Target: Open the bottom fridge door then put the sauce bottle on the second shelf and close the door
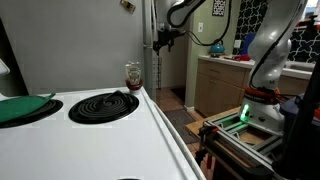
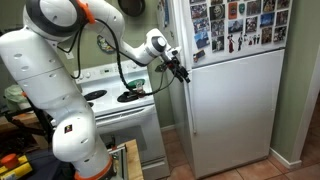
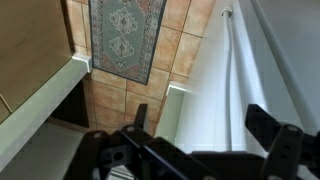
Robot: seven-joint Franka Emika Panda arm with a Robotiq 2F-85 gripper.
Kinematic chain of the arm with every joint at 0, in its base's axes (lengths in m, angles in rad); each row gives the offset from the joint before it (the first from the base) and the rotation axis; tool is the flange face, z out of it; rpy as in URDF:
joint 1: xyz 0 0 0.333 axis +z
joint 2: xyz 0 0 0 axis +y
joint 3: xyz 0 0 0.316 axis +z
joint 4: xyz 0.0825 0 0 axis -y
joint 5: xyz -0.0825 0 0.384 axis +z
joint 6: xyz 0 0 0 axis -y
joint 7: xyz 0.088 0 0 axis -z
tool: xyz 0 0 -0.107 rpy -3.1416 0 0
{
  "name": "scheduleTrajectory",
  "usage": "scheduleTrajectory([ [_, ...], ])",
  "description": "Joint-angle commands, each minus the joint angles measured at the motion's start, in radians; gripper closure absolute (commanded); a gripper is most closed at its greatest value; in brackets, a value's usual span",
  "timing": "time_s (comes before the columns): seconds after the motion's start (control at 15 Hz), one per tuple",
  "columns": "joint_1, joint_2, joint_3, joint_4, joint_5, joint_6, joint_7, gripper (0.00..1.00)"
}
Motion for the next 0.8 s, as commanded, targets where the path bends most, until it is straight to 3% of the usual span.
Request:
scheduleTrajectory([
  [0.0, -0.001, 0.016, -0.002, -0.016, -0.086, 0.067, 0.08, 0.0],
  [0.73, 0.0, 0.054, -0.044, -0.016, -0.249, 0.142, 0.168, 0.0],
])
